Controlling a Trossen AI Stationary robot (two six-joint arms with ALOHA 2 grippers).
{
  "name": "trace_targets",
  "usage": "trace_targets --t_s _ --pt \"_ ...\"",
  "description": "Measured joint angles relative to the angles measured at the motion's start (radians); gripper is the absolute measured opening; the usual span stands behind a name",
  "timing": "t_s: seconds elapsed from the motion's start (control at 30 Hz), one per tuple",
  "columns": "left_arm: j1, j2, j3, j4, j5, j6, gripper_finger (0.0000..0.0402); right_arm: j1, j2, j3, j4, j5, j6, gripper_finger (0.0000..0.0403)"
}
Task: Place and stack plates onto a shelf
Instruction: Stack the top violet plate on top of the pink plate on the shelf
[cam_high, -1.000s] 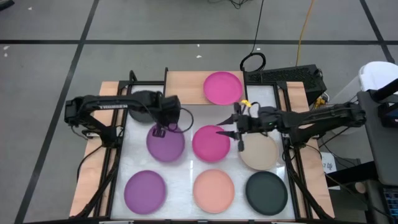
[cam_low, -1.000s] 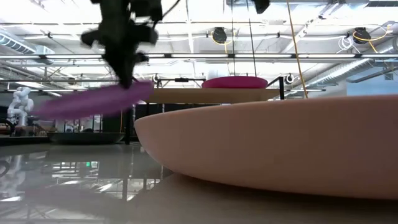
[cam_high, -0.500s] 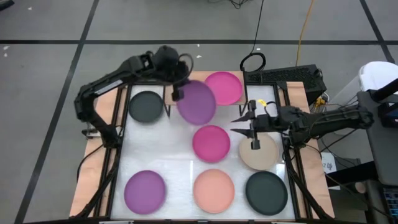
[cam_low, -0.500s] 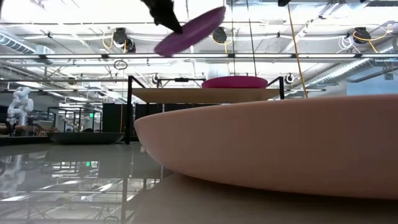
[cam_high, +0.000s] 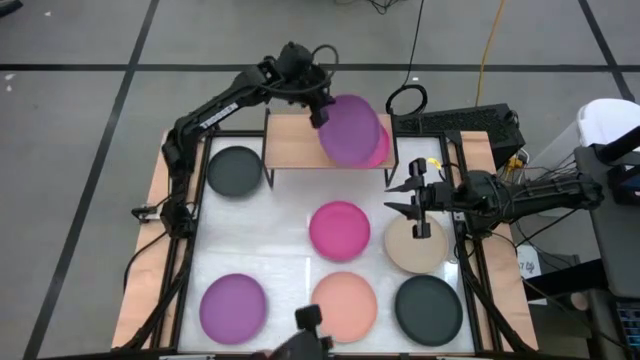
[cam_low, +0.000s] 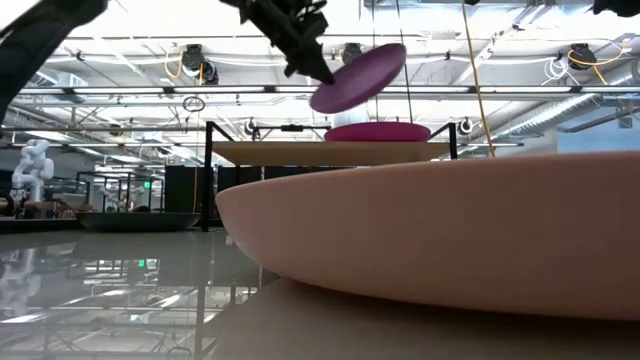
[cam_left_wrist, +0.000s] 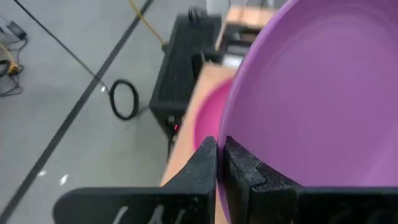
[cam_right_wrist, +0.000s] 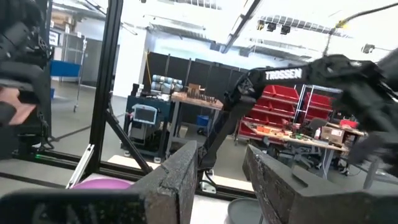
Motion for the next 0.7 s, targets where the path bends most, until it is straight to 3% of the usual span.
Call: trace_targets --t_s 0.2,0.43,0.7 --pt "0.045 0.059 -0.001 0.067 0.143 -0.104 0.001 0.0 0.0 0.0 0.0 0.0 0.003 0.0125" --pt "0.043 0.064 -0.001 0.049 0.142 -0.126 0.004 0.0 0.001 0.0 0.001 0.0 0.002 0.0125" --pt "0.04 0.064 -0.008 0.072 0.14 -0.137 0.0047 0.0 0.001 0.0 0.007 0.0 0.003 0.0125"
